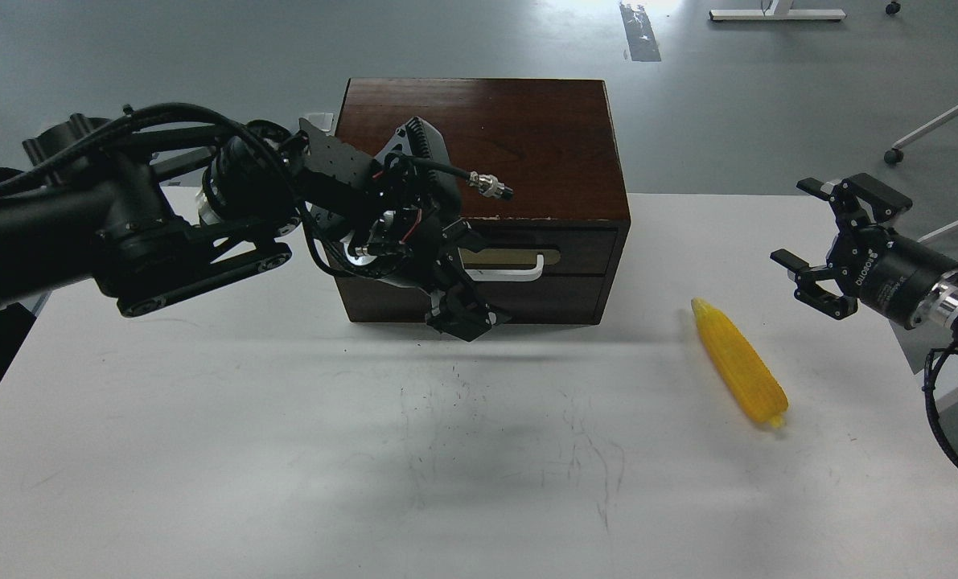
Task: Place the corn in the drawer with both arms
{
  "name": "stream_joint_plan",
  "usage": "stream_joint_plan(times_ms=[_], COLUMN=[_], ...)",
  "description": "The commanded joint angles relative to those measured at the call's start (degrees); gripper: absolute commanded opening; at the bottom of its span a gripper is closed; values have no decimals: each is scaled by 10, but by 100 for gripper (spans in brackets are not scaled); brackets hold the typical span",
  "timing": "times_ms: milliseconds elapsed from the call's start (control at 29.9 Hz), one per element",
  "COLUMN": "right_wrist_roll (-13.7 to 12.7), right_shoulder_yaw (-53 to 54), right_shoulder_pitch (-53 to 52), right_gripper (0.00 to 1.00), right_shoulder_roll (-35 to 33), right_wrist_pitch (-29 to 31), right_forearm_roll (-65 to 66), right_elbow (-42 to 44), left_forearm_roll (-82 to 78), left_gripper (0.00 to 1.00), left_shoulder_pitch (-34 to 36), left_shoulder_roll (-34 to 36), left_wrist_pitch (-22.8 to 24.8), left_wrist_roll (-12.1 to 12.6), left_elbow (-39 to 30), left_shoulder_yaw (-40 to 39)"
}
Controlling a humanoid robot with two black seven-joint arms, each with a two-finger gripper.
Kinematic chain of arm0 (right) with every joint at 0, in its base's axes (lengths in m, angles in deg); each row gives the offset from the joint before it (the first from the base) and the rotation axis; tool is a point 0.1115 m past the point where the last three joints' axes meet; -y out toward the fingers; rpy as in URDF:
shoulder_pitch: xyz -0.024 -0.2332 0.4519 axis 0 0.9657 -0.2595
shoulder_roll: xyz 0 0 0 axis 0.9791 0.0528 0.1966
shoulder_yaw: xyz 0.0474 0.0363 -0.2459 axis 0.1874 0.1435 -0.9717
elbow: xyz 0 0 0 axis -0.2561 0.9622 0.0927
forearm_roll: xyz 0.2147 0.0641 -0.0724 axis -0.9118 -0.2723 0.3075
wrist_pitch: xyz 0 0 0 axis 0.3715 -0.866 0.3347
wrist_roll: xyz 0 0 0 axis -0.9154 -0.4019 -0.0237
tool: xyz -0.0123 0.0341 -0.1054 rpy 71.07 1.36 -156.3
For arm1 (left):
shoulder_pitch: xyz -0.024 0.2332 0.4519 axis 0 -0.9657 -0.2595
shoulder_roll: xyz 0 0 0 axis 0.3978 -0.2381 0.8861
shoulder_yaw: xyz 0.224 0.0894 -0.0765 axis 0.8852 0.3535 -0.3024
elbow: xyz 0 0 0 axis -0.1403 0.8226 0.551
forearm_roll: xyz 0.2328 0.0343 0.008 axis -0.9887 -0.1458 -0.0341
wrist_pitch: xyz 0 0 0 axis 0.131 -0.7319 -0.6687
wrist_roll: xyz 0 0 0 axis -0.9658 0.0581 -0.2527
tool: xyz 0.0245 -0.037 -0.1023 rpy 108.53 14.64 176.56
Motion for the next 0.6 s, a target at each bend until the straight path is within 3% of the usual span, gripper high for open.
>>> stream_joint_plan(times_ms=[0,568], right_wrist_roll=[0,0], right_shoulder_yaw=[0,1], right_shoulder_pitch=[0,2], right_gripper=[99,99], right_shoulder_roll=[0,-5], right_wrist_pitch=[0,0], right_forearm_roll=[0,0], right_elbow=[0,0], left_forearm_roll=[-1,-2], left_gripper=[99,99], left_shoulder_pitch=[-3,-7], left_shoulder_roll=[1,-4], left_wrist_pitch=[0,0], left_wrist_roll=[0,0], left_elbow=[6,28], left_shoulder_yaw=[6,26])
